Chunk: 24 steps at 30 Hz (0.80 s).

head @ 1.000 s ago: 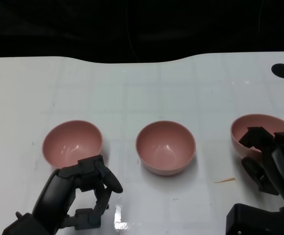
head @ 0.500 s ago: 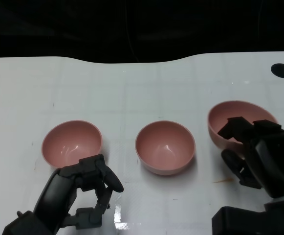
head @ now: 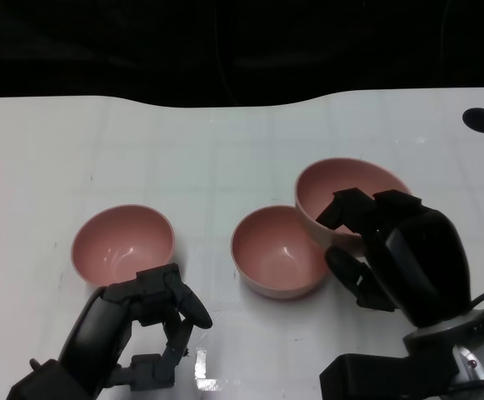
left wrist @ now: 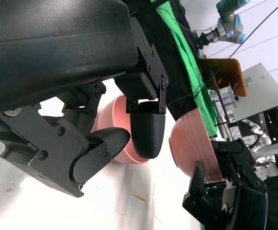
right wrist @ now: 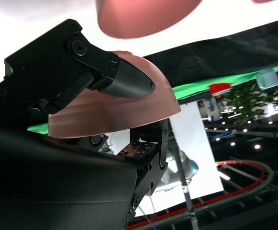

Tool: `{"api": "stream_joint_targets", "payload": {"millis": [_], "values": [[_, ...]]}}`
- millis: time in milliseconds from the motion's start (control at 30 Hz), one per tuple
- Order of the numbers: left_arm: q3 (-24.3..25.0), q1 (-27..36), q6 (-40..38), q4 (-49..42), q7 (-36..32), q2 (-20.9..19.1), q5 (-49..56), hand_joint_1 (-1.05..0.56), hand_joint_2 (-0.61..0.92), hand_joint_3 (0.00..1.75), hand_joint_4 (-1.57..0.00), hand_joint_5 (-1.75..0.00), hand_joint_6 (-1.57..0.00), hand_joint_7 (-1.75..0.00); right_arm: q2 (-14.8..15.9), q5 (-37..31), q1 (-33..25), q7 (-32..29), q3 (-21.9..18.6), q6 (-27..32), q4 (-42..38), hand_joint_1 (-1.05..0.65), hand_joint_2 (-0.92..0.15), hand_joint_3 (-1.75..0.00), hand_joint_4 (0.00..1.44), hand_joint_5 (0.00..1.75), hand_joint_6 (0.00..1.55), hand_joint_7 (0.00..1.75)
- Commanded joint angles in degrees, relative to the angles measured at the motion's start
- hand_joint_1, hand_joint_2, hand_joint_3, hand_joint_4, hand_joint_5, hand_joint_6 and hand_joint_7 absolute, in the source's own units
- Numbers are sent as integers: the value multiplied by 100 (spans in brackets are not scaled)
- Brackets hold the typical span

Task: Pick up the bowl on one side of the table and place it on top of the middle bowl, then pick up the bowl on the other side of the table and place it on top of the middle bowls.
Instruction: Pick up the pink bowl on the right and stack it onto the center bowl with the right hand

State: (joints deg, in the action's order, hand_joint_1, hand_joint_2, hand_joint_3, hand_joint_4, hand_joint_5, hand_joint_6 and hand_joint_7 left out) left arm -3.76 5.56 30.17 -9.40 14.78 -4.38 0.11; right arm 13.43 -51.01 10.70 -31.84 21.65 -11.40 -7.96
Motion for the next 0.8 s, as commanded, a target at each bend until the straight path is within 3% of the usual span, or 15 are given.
{"api": "stream_joint_targets", "payload": {"millis": [33,200,300,367,533,700,800], "values": [[23,7,5,-7,-68,-56,14,-16,41,124,-75,-167,-77,-125,-40,-16,165,-8,81,-74,-83,-12,-24,-132,100,175,77,174],[17,11,14,-7,-77,-47,10,-15,41,125,-75,-166,-77,-125,-129,-49,363,-30,258,-197,-334,-12,-22,-132,101,175,84,163],[6,24,26,4,-92,-28,18,-15,40,125,-75,-166,-77,-124,-178,-119,463,-19,377,-160,-483,-6,-17,-120,101,175,84,165],[-2,38,14,23,-100,-18,21,-15,40,125,-76,-167,-78,-125,-194,-124,514,16,437,-184,-575,-6,-20,-115,101,175,84,159],[-24,56,12,66,-161,-16,111,-16,40,126,-76,-167,-77,-126,-136,-225,669,26,599,-298,-832,-10,-23,-127,99,175,84,157],[-57,64,-36,98,-200,-16,134,-16,41,124,-76,-167,-76,-127,-151,-342,827,44,745,-259,-1231,-10,-26,-116,97,175,87,145],[-75,82,-95,134,-200,0,115,-16,42,122,-76,-166,-76,-127,-172,-327,917,-31,813,-329,-1504,-10,-21,-125,97,175,79,168]]}}
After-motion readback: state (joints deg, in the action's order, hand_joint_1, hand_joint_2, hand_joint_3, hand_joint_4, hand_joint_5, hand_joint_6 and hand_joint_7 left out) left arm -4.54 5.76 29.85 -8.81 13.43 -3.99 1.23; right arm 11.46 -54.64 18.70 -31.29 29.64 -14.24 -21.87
